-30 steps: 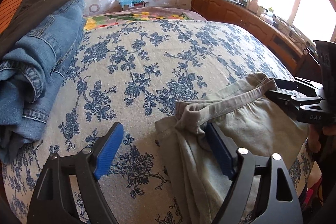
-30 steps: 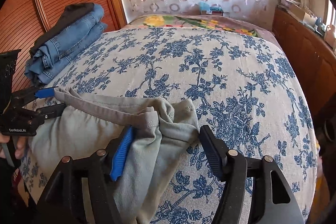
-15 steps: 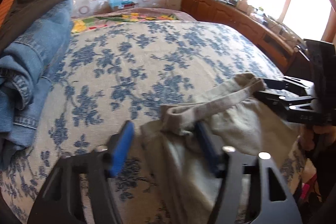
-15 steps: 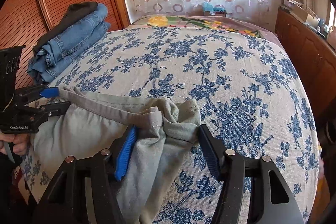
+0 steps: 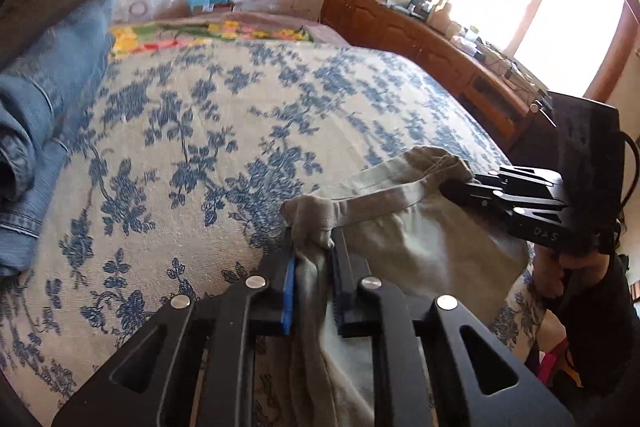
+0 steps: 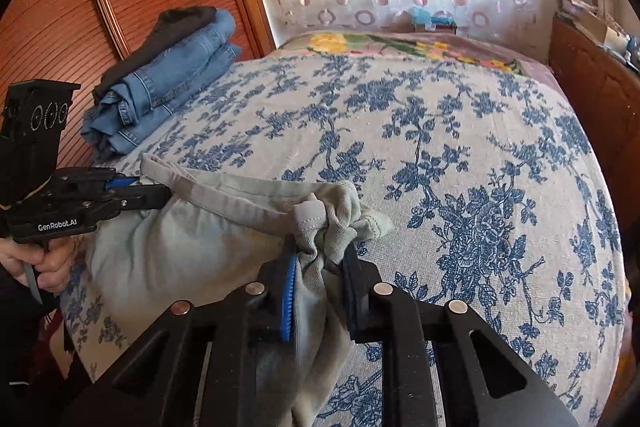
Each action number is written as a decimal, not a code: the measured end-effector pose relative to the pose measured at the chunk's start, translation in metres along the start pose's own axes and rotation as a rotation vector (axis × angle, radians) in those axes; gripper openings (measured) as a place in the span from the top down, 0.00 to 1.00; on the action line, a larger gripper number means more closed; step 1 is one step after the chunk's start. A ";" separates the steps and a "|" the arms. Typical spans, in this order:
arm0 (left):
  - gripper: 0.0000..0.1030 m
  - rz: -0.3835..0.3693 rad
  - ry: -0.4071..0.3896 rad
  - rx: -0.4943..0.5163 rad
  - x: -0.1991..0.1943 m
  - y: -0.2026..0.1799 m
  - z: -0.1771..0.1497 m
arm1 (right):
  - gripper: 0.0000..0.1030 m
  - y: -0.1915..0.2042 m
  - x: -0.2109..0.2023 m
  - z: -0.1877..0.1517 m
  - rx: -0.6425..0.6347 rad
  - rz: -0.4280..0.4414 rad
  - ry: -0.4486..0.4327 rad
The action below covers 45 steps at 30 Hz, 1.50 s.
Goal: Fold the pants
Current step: 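Lift the folded pants with both grippers and carry them toward the jeans stack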
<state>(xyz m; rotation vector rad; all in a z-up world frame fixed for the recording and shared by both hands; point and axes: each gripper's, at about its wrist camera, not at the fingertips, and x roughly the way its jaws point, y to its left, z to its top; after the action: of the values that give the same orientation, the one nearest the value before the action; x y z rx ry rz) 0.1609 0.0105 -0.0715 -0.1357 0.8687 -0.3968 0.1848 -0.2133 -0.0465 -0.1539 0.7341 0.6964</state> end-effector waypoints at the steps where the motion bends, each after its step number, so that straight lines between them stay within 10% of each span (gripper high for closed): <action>1: 0.86 -0.002 -0.014 0.004 -0.005 -0.002 0.000 | 0.82 0.002 -0.003 0.000 -0.002 -0.005 -0.011; 23: 0.86 0.133 -0.295 0.014 -0.110 -0.010 -0.002 | 0.82 0.068 -0.076 0.028 -0.177 -0.005 -0.246; 45: 0.86 0.305 -0.442 -0.091 -0.152 0.072 0.036 | 0.82 0.116 0.007 0.165 -0.389 0.047 -0.260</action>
<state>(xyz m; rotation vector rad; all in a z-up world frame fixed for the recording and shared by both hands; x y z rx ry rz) 0.1212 0.1343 0.0407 -0.1644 0.4595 -0.0350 0.2088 -0.0607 0.0836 -0.3943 0.3488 0.8817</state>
